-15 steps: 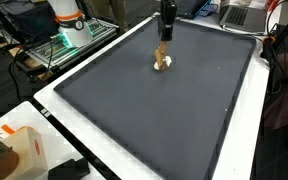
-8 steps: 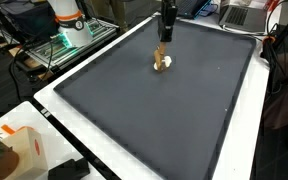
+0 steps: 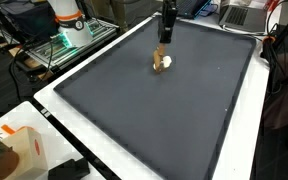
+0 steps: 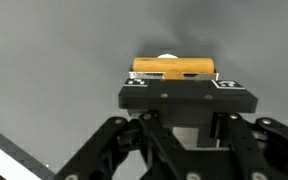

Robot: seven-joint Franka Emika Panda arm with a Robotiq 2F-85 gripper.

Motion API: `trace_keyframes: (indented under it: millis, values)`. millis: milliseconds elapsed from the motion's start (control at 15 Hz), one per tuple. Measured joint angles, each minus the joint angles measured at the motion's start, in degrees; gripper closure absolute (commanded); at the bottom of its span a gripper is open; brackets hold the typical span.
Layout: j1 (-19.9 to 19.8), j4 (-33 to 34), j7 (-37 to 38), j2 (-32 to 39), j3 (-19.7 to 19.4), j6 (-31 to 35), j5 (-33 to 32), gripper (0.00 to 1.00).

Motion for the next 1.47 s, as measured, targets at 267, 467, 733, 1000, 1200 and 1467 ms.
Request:
trace_keyframes:
  millis: [267,467,733,1000,1200,1467]
  values:
    - [-0.03,1.56,1.68,1.07,-0.20,-1.99,0.00,0.77]
    - [-0.32,2.94,3.82,1.94,-0.63,-4.83,0.05,0.77]
    - [-2.49,2.49,1.72,1.64,-1.51,-6.65,0.80,0.77]
    - [-3.22,-1.43,-4.95,-7.49,-1.23,-2.39,5.80,0.77]
    - [-2.20,-5.16,-9.13,-15.18,-1.00,-2.46,10.65,0.52]
    - [-1.35,-7.90,-9.91,-16.62,-1.05,-1.57,12.70,0.77]
